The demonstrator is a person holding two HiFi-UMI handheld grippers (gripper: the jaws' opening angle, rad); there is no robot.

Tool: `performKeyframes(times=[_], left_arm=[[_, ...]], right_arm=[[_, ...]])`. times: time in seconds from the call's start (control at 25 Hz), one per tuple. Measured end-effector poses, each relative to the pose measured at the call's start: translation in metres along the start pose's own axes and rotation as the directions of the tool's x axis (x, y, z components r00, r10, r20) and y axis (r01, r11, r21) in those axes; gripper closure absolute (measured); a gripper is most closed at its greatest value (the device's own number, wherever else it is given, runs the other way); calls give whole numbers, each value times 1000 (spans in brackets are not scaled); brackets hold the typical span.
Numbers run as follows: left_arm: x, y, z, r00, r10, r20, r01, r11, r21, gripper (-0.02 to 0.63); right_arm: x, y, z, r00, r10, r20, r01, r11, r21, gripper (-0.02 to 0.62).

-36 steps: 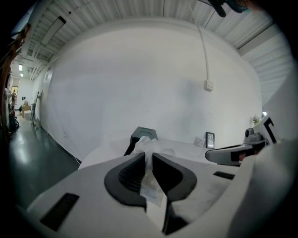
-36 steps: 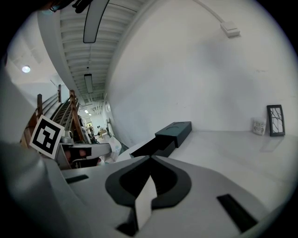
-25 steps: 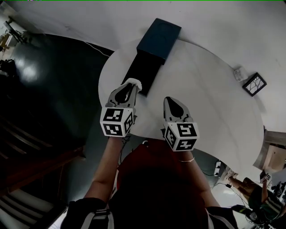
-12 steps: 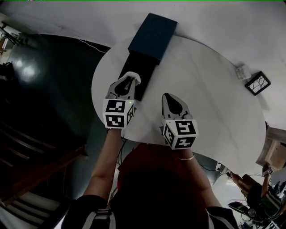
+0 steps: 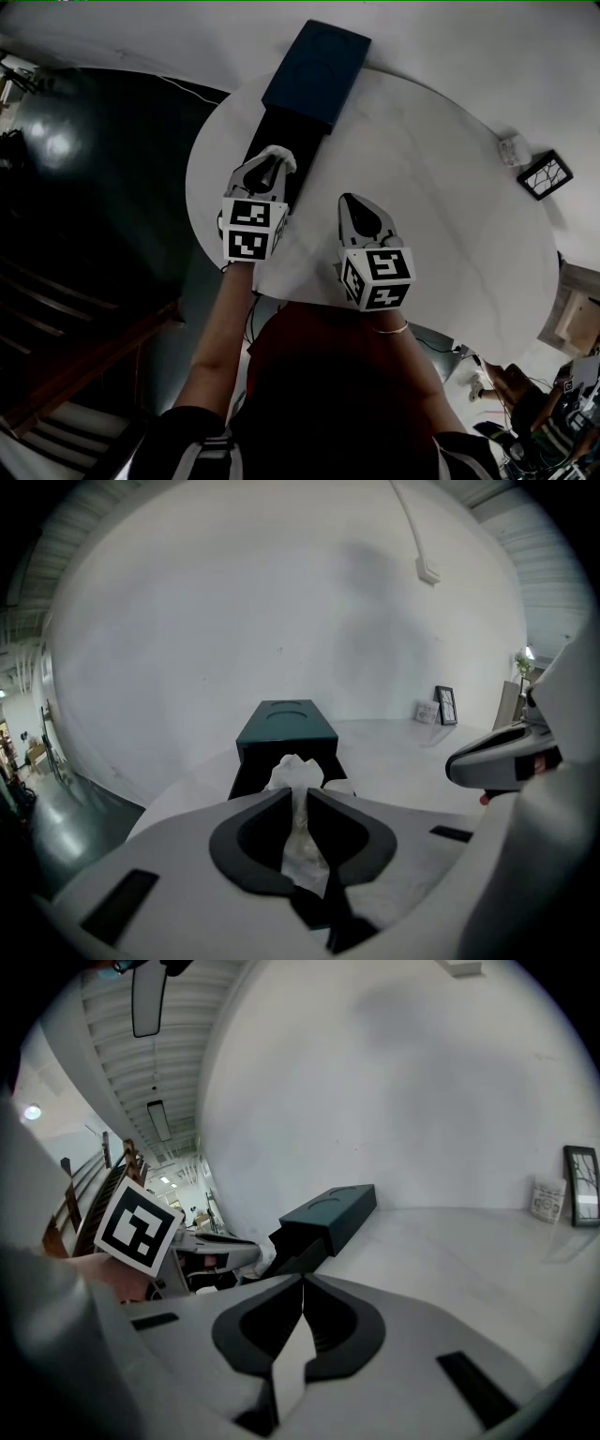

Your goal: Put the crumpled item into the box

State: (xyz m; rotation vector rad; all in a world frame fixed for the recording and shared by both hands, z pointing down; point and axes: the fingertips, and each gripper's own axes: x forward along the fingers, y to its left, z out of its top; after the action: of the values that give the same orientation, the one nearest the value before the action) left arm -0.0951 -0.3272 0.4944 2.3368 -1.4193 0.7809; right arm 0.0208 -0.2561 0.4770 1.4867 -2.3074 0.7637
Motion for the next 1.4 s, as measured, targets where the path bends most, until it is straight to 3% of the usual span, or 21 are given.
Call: performKeyframes(times=[0.68,0.96,1.4], left_arm=[[19,-1,-12,988,32,-149,-13,992,123,541],[20,-2,-13,987,21,-160,-5,995,101,540],[-9,-7,-13,992,-15,-124,15,1000,-3,540]], right_arm=[[6,-5,-4,1000,-6,-24,6,1000,3,580],[6,-8,-4,1000,-12,-28,13,1000,7,580],[2,-3,-1,1000,-1,-18,1,1000,0,580]])
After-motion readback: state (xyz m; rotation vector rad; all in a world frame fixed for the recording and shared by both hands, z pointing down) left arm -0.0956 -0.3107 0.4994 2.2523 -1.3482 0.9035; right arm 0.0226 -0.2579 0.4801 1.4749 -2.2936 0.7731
